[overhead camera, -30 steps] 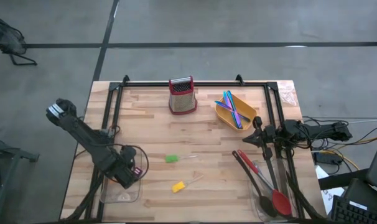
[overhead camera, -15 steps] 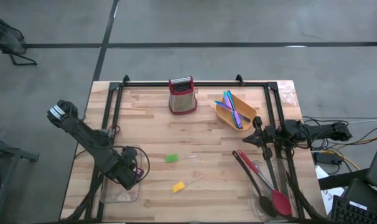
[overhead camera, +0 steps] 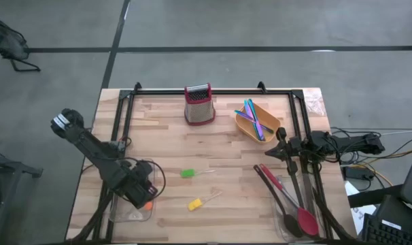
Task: Pick & Place Kitchen Items
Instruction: Put the green spatula into the left transparent bin
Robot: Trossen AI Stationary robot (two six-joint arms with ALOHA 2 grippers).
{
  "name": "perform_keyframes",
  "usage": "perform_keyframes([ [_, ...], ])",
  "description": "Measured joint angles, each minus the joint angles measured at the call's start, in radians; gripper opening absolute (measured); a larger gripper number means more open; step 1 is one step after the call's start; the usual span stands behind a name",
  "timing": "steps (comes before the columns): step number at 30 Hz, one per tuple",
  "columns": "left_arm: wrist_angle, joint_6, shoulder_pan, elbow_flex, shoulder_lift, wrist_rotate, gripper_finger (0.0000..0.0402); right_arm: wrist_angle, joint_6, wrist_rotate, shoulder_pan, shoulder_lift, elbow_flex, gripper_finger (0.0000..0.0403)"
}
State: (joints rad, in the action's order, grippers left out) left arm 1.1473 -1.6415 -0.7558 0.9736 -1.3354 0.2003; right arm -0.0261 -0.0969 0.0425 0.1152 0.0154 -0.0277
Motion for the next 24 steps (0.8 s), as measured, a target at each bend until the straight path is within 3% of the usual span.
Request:
perform_keyframes([
  [4, 0.002, 0.058, 0.002, 0.062, 0.038, 0.098, 0.0192, 0.000, 0.000, 0.000, 0.000, 0.000, 0.000, 0.0009],
  [10, 0.001, 0.157, 0.001, 0.189, 0.072, 0.347, 0.0193, 0.000, 0.000, 0.000, 0.000, 0.000, 0.000, 0.0009],
  [16, -0.093, 0.451, 0.011, 0.286, 0.051, 0.624, 0.0193, 0.000, 0.000, 0.000, 0.000, 0.000, 0.000, 0.0009],
  [21, -0.352, 0.769, 0.106, 0.261, 0.021, 0.617, 0.0193, 0.000, 0.000, 0.000, 0.000, 0.000, 0.000, 0.0009],
  [24, -0.406, 0.872, 0.168, 0.248, -0.018, 0.592, 0.0193, 0.000, 0.000, 0.000, 0.000, 0.000, 0.000, 0.0009],
])
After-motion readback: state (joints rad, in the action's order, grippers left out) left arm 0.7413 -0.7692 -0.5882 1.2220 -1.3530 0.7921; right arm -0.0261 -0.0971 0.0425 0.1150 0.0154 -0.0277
